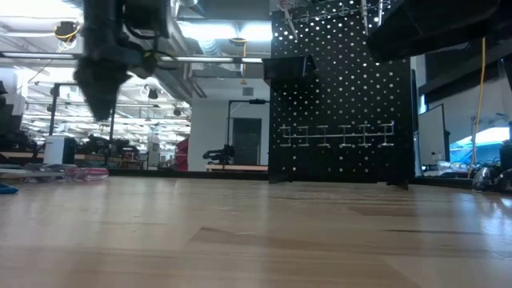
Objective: Hang tools onto peg board
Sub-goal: Hang the bottom blue screwdriver on the black pegboard
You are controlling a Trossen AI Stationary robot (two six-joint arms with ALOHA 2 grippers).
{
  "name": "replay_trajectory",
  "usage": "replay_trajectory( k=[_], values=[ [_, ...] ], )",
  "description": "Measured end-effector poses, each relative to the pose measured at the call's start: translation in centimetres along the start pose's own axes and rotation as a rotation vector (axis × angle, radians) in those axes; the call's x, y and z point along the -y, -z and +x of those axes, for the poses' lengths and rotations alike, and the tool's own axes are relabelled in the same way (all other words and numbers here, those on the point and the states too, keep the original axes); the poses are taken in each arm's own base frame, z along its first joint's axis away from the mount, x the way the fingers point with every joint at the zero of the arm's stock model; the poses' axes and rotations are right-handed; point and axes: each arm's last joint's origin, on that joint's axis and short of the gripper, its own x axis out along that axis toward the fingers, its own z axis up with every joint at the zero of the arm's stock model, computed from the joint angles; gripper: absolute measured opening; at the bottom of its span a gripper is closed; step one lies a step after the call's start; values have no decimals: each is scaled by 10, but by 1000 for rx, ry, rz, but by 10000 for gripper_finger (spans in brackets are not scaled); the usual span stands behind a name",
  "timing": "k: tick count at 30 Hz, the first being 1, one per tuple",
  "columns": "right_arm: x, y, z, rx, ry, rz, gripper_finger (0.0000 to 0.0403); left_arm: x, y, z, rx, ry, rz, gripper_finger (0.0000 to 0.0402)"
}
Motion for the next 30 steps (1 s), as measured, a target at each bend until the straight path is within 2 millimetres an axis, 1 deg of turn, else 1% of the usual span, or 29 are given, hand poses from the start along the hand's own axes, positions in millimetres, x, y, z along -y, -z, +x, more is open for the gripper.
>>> replay_trajectory(
  k=[6, 14, 19, 23, 28, 30],
  values=[
    [0, 0, 0, 1, 1, -24, 227, 12, 23, -3, -146, 11, 15, 208],
    [1, -2, 0, 48, 38, -137, 227, 46, 61, -11, -228, 62, -13, 208],
    [3, -4, 2, 95, 96, -235, 227, 61, 87, -15, -245, 59, -37, 208],
    [6, -8, 9, 91, 131, -307, 227, 72, 105, -18, -235, 79, -69, 208],
    [13, -13, 24, 65, 173, -360, 227, 89, 119, -22, -207, 187, -107, 208],
    [16, -16, 30, 44, 181, -372, 227, 93, 125, -20, -211, 199, -138, 208]
  ],
)
